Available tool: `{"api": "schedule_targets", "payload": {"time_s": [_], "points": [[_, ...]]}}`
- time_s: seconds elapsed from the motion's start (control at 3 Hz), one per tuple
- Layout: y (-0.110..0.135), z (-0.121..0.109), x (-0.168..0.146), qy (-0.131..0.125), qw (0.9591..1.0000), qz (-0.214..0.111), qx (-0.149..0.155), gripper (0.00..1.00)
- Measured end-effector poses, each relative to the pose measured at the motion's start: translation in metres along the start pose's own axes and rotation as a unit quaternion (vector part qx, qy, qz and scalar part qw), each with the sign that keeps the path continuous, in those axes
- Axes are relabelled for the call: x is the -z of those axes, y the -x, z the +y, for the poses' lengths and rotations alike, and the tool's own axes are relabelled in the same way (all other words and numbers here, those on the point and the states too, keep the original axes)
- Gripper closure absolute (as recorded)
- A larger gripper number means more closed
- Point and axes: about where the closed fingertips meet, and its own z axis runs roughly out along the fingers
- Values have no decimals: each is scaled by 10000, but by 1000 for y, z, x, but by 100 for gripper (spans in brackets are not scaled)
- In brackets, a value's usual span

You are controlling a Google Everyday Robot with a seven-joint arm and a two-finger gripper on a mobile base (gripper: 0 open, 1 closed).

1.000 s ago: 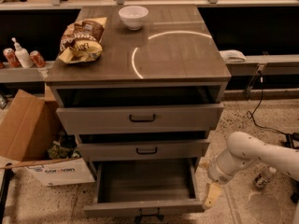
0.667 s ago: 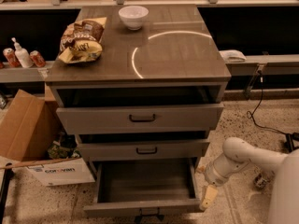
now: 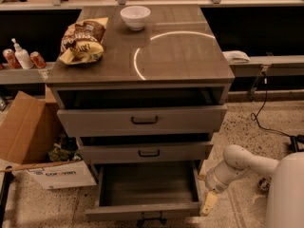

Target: Close bottom drawer

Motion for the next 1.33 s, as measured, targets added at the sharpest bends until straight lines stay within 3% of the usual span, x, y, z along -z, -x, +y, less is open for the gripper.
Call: {"api": "schedule_targets", "payload": {"time_s": [0.33, 0.67, 1.33], "points": [[-2, 0, -16, 186, 9997, 123, 133, 0], [-13, 11, -48, 384, 9985, 83, 384, 19], [-38, 26, -99, 461, 9978, 21, 468, 74]]}}
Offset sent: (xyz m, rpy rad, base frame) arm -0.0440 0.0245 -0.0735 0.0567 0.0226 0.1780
